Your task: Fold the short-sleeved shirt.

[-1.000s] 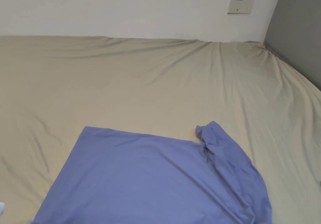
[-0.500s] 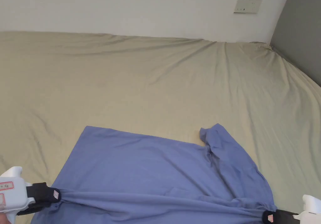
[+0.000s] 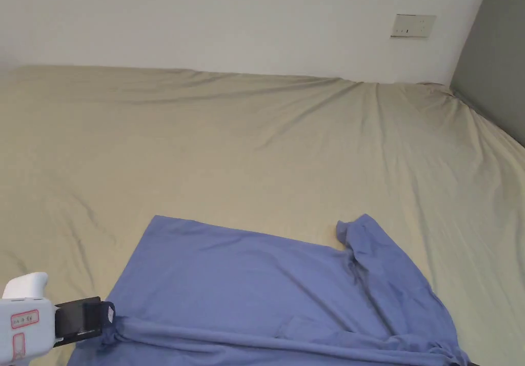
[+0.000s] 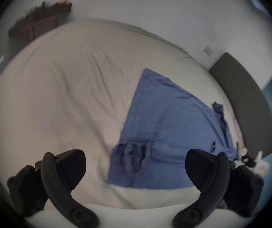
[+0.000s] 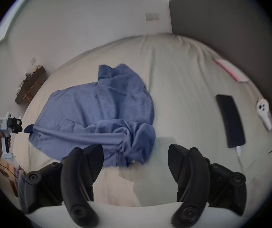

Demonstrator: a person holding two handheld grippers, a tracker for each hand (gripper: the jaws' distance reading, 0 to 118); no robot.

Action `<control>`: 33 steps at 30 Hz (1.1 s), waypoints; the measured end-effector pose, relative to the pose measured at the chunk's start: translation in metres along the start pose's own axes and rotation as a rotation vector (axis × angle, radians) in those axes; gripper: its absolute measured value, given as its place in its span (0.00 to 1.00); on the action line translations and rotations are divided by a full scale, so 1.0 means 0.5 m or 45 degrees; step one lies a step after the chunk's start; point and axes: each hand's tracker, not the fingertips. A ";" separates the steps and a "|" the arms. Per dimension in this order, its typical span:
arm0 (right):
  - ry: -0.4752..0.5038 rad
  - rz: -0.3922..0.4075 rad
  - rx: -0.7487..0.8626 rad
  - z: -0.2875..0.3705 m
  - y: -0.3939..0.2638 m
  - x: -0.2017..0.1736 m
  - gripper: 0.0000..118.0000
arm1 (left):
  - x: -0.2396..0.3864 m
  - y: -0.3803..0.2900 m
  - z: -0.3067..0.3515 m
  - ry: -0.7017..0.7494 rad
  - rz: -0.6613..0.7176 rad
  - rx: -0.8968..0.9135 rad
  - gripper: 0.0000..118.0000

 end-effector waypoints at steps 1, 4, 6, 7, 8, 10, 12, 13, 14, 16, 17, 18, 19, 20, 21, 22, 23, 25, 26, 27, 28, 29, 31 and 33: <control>-0.020 0.023 -0.005 0.022 -0.013 -0.004 0.73 | 0.010 -0.020 0.007 0.066 -0.036 0.003 0.99; -0.079 0.056 -0.013 0.070 -0.056 -0.015 0.73 | 0.025 -0.072 -0.025 0.056 -0.178 -0.197 1.00; -0.093 0.084 -0.031 0.094 -0.083 -0.019 0.73 | 0.020 -0.101 -0.090 0.132 -0.257 -0.317 0.99; -0.108 0.103 -0.049 0.102 -0.093 -0.020 0.73 | 0.023 -0.112 -0.120 0.189 -0.293 -0.356 1.00; -0.119 0.114 -0.058 0.110 -0.102 -0.021 0.73 | 0.025 -0.119 -0.143 0.225 -0.311 -0.356 0.99; -0.138 0.146 -0.067 0.128 -0.114 -0.026 0.73 | 0.016 -0.126 -0.193 0.263 -0.247 -0.382 1.00; -0.186 0.196 -0.068 0.146 -0.117 -0.036 0.73 | 0.022 -0.104 -0.169 0.236 -0.147 -0.302 1.00; -0.193 0.199 -0.062 0.151 -0.118 -0.038 0.73 | 0.016 -0.102 -0.169 0.216 -0.136 -0.324 1.00; -0.188 0.197 -0.058 0.154 -0.119 -0.038 0.73 | 0.013 -0.102 -0.160 0.210 -0.148 -0.321 0.98; -0.173 0.185 -0.071 0.149 -0.106 -0.035 0.73 | 0.012 -0.101 -0.150 0.208 -0.182 -0.325 0.86; -0.163 0.177 -0.083 0.142 -0.098 -0.035 0.73 | 0.011 -0.100 -0.143 0.202 -0.202 -0.321 0.79; -0.163 0.170 -0.088 0.131 -0.088 -0.038 0.73 | 0.013 -0.101 -0.132 0.183 -0.222 -0.316 0.76; -0.163 0.165 -0.086 0.116 -0.075 -0.043 0.73 | 0.015 -0.098 -0.125 0.186 -0.239 -0.307 0.72; -0.159 0.158 -0.082 0.102 -0.065 -0.049 0.73 | 0.015 -0.097 -0.118 0.167 -0.235 -0.291 0.68; -0.148 0.147 -0.084 0.079 -0.054 -0.058 0.73 | 0.017 -0.095 -0.113 0.162 -0.230 -0.292 0.57; -0.105 0.147 -0.110 0.049 -0.044 -0.071 0.73 | 0.028 -0.095 -0.102 0.134 -0.220 -0.279 0.38; -0.072 0.170 -0.146 0.023 -0.037 -0.082 0.73 | 0.032 -0.094 -0.101 0.087 -0.192 -0.268 0.24; -0.097 0.208 -0.215 -0.046 -0.029 -0.114 0.73 | 0.040 -0.093 -0.107 0.109 -0.166 -0.274 0.12; -0.097 0.215 -0.228 -0.076 -0.028 -0.124 0.73 | 0.041 -0.095 -0.112 0.112 -0.177 -0.284 0.12; -0.104 0.205 -0.264 -0.118 -0.030 -0.131 0.73 | 0.043 -0.096 -0.114 0.122 -0.195 -0.286 0.12; -0.108 0.189 -0.325 -0.156 -0.031 -0.138 0.73 | 0.042 -0.097 -0.113 0.123 -0.198 -0.287 0.11; -0.107 0.177 -0.375 -0.187 -0.032 -0.142 0.73 | 0.042 -0.095 -0.112 0.122 -0.212 -0.291 0.11; -0.157 0.151 -0.269 -0.186 -0.028 -0.156 0.77 | 0.032 -0.092 -0.117 0.106 -0.189 -0.303 0.10; -0.141 0.179 -0.338 -0.186 -0.022 -0.153 0.70 | 0.023 -0.094 -0.118 0.085 -0.129 -0.301 0.10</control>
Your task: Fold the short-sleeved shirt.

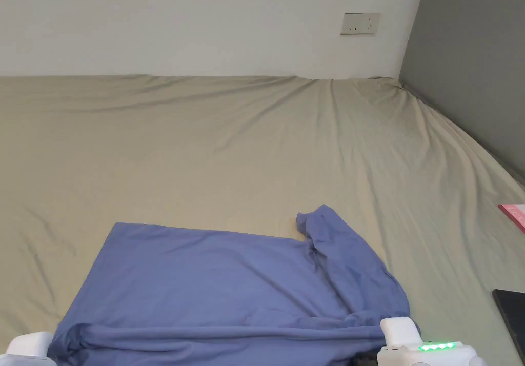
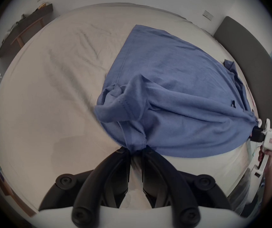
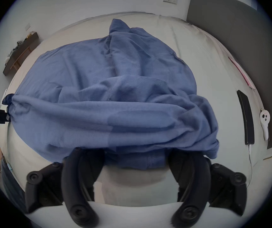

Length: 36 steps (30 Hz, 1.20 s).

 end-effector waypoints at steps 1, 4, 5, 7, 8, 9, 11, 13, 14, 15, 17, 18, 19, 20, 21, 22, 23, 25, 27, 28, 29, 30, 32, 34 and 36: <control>0.001 0.000 0.014 0.005 -0.004 0.004 0.56 | -0.004 0.000 0.001 -0.011 0.024 0.003 0.10; 0.195 0.013 -0.005 0.046 -0.019 0.049 0.11 | -0.010 0.003 0.011 -0.035 0.045 -0.004 0.10; 0.197 -0.025 -0.025 0.052 -0.025 0.048 0.11 | -0.011 0.003 0.015 -0.035 0.044 -0.007 0.08; 0.158 0.089 -0.012 0.073 -0.040 0.045 0.11 | -0.010 -0.009 0.033 -0.076 0.035 -0.012 0.05; 0.156 0.118 -0.007 0.084 -0.044 0.040 0.11 | -0.010 -0.017 0.044 -0.098 0.049 0.000 0.05; 0.150 0.150 0.010 0.097 -0.048 0.035 0.11 | -0.007 -0.029 0.060 -0.103 0.054 0.011 0.05; 0.162 0.167 0.020 0.127 -0.056 0.031 0.11 | -0.009 -0.047 0.082 -0.119 0.055 0.028 0.04; 0.205 0.193 0.017 0.147 -0.060 0.039 0.11 | -0.006 -0.065 0.113 -0.142 0.059 0.044 0.03; 0.222 0.204 0.016 0.156 -0.062 0.048 0.11 | -0.006 -0.071 0.124 -0.154 0.059 0.044 0.03; 0.212 0.210 0.023 0.164 -0.066 0.055 0.11 | -0.005 -0.079 0.136 -0.156 0.053 0.058 0.03; 0.206 0.213 0.004 0.173 -0.074 0.073 0.11 | 0.002 -0.092 0.156 -0.134 0.001 0.048 0.03; 0.234 0.196 -0.017 0.177 -0.084 0.085 0.11 | 0.004 -0.104 0.164 -0.141 -0.022 0.034 0.03; 0.286 0.171 -0.050 0.179 -0.096 0.095 0.11 | 0.005 -0.118 0.171 -0.146 -0.042 0.015 0.03; 0.293 0.171 -0.050 0.181 -0.107 0.100 0.11 | 0.006 -0.132 0.175 -0.141 -0.050 0.006 0.03; 0.294 0.187 -0.062 0.181 -0.120 0.103 0.11 | -0.014 -0.142 0.164 -0.144 -0.060 -0.013 0.03; 0.277 0.223 -0.073 0.179 -0.134 0.105 0.11 | -0.028 -0.155 0.157 -0.151 -0.063 -0.024 0.03; 0.255 0.266 -0.086 0.178 -0.145 0.106 0.11 | -0.031 -0.170 0.156 -0.171 -0.059 -0.062 0.03; 0.234 0.326 -0.118 0.173 -0.168 0.110 0.11 | -0.032 -0.206 0.162 -0.188 -0.057 -0.104 0.00; 0.208 0.339 -0.139 0.172 -0.186 0.115 0.11 | -0.031 -0.241 0.176 -0.036 -0.162 -0.115 0.00; 0.245 0.319 -0.159 0.175 -0.190 0.125 0.11 | -0.038 -0.258 0.184 0.000 -0.209 -0.131 0.00; 0.263 0.301 -0.161 0.176 -0.194 0.131 0.11 | -0.048 -0.269 0.190 -0.020 -0.165 -0.141 0.00; 0.260 0.295 -0.166 0.176 -0.196 0.132 0.10 | -0.073 -0.273 0.198 -0.070 -0.059 -0.142 0.00; 0.253 0.298 -0.153 0.177 -0.200 0.124 0.10 | -0.114 -0.275 0.206 -0.222 0.163 -0.099 0.00; 0.223 0.352 -0.158 0.177 -0.199 0.112 0.10 | -0.130 -0.266 0.211 -0.237 0.231 -0.049 0.00; 0.168 0.366 -0.142 0.170 -0.202 0.110 0.12 | -0.125 -0.246 0.208 -0.228 0.216 -0.023 0.00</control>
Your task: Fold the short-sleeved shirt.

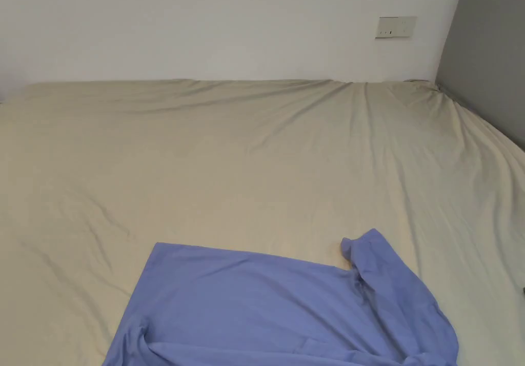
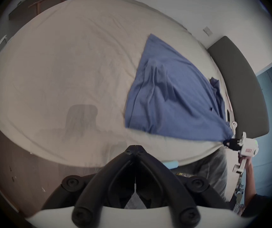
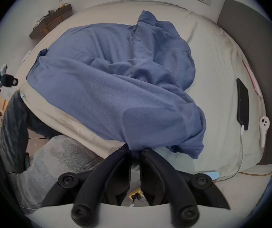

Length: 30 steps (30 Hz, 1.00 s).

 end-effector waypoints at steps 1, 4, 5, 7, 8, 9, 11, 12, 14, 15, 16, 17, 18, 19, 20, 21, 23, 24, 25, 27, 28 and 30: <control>-0.006 0.000 0.003 -0.002 -0.002 -0.002 0.23 | 0.009 0.014 -0.005 -0.004 -0.008 0.008 0.02; -0.199 0.040 0.039 0.014 -0.013 -0.009 0.59 | 0.051 0.081 -0.020 -0.009 -0.050 0.038 0.60; -0.195 0.038 0.045 0.023 -0.018 -0.005 0.64 | 0.082 0.100 -0.023 -0.008 -0.073 0.061 0.82; -0.134 -0.024 0.076 0.050 -0.036 0.004 0.66 | 0.135 0.162 -0.044 -0.016 -0.131 0.124 1.00; -0.119 -0.061 0.106 0.063 -0.043 0.008 0.66 | 0.158 0.190 -0.054 -0.010 -0.163 0.174 1.00; -0.112 -0.099 0.138 0.080 -0.051 0.013 0.66 | 0.170 0.230 -0.078 -0.003 -0.210 0.231 1.00; -0.125 -0.152 0.203 0.112 -0.063 0.026 0.67 | 0.211 0.305 -0.129 0.036 -0.261 0.294 1.00; -0.147 -0.166 0.232 0.125 -0.066 0.033 0.67 | 0.231 0.346 -0.160 0.063 -0.262 0.304 1.00; -0.215 -0.172 0.264 0.146 -0.061 0.044 0.66 | 0.254 0.423 -0.232 0.094 -0.268 0.292 1.00; -0.258 -0.177 0.278 0.155 -0.054 0.050 0.67 | 0.260 0.461 -0.274 0.121 -0.265 0.273 1.00; -0.290 -0.187 0.293 0.163 -0.047 0.058 0.67 | 0.263 0.492 -0.314 0.162 -0.251 0.234 1.00; -0.310 -0.200 0.308 0.169 -0.040 0.065 0.67 | 0.257 0.514 -0.350 0.195 -0.226 0.199 1.00; -0.321 -0.212 0.325 0.175 -0.027 0.071 0.66 | 0.253 0.535 -0.389 0.237 -0.198 0.160 1.00; -0.334 -0.229 0.346 0.181 -0.015 0.079 0.66 | 0.246 0.550 -0.423 0.269 -0.179 0.125 1.00; -0.343 -0.245 0.369 0.184 -0.004 0.087 0.67 | 0.239 0.557 -0.450 0.293 -0.161 0.101 1.00; -0.357 -0.262 0.394 0.187 0.011 0.096 0.67 | 0.226 0.553 -0.471 0.318 -0.129 0.069 1.00; -0.372 -0.278 0.431 0.184 0.048 0.115 0.69 | 0.270 0.529 -0.456 0.407 -0.330 0.175 1.00; -0.369 -0.275 0.443 0.178 0.074 0.125 0.70 | 0.282 0.529 -0.460 0.421 -0.360 0.106 0.98; -0.362 -0.274 0.462 0.170 0.101 0.136 0.70 | 0.279 0.524 -0.441 0.384 -0.330 0.133 0.91; -0.335 -0.265 0.472 0.140 0.166 0.160 0.70 | 0.275 0.528 -0.418 0.395 -0.387 0.120 0.74; -0.296 -0.233 0.473 0.120 0.204 0.168 0.70 | 0.279 0.521 -0.409 0.409 -0.493 0.131 0.58; -0.309 -0.199 0.445 0.083 0.275 0.169 0.70 | 0.282 0.506 -0.387 0.459 -0.571 0.163 0.15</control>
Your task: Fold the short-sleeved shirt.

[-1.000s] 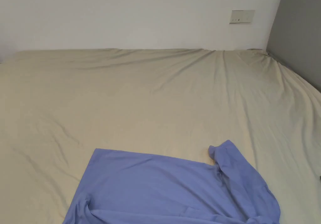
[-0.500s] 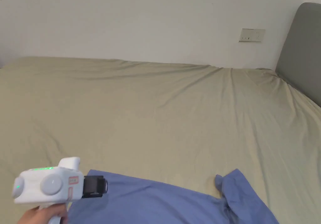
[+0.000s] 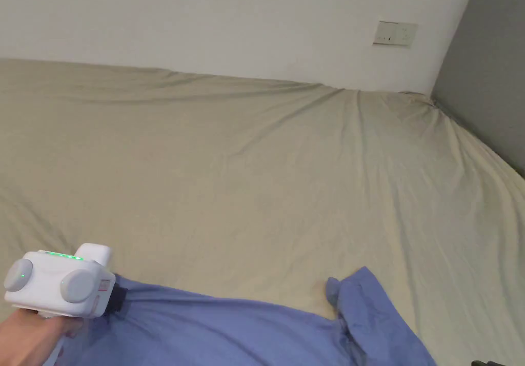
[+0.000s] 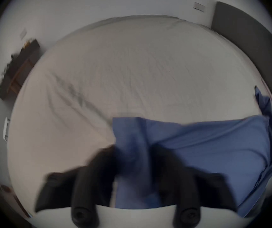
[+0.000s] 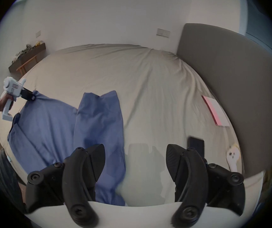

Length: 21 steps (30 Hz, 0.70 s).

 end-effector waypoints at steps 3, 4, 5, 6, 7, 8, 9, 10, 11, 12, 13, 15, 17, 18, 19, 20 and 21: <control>0.053 0.064 -0.011 -0.080 0.059 -0.018 0.70 | 0.003 -0.005 0.002 -0.018 0.038 0.000 0.00; 0.058 0.067 -0.043 -0.113 0.076 -0.022 0.70 | 0.001 -0.008 0.003 -0.024 0.065 -0.007 0.00; 0.061 0.056 -0.091 -0.143 0.087 -0.025 0.70 | -0.002 -0.011 0.009 -0.041 0.096 0.004 0.00; 0.070 0.050 -0.133 -0.175 0.098 -0.027 0.70 | -0.008 -0.013 0.018 -0.066 0.123 0.008 0.00; 0.072 0.034 -0.166 -0.206 0.106 -0.031 0.70 | -0.018 -0.010 0.029 -0.112 0.162 0.034 0.00; 0.073 0.021 -0.178 -0.229 0.110 -0.036 0.70 | -0.027 -0.013 0.039 -0.161 0.197 0.037 0.00; 0.091 0.019 -0.205 -0.255 0.115 -0.043 0.70 | -0.037 -0.017 0.052 -0.198 0.242 0.049 0.00; 0.116 0.012 -0.213 -0.279 0.116 -0.050 0.70 | -0.045 -0.022 0.063 -0.213 0.265 0.067 0.00; 0.128 0.000 -0.224 -0.301 0.116 -0.056 0.70 | -0.052 -0.023 0.077 -0.209 0.266 0.079 0.00; 0.134 -0.016 -0.267 -0.327 0.115 -0.067 0.70 | -0.058 -0.026 0.089 -0.209 0.266 0.088 0.00; 0.131 -0.039 -0.318 -0.349 0.112 -0.077 0.70 | -0.064 -0.030 0.098 -0.227 0.275 0.093 0.00; 0.187 -0.083 -0.345 -0.374 0.104 -0.092 0.68 | -0.069 -0.035 0.116 -0.260 0.286 0.095 0.00; 0.142 -0.090 -0.323 -0.369 0.092 -0.117 0.51 | -0.071 -0.043 0.129 -0.270 0.286 0.103 0.00; 0.102 -0.074 -0.283 -0.354 0.098 -0.122 0.43 | -0.071 -0.045 0.136 -0.276 0.277 0.101 0.00; 0.092 -0.037 -0.286 -0.344 0.104 -0.127 0.14 | -0.073 -0.050 0.142 -0.269 0.259 0.113 0.00; 0.036 0.037 -0.277 -0.329 0.106 -0.133 0.01 | -0.074 -0.053 0.152 -0.260 0.243 0.127 0.00; 0.066 0.055 -0.263 -0.307 0.109 -0.130 0.01 | -0.078 -0.059 0.166 -0.263 0.243 0.153 0.00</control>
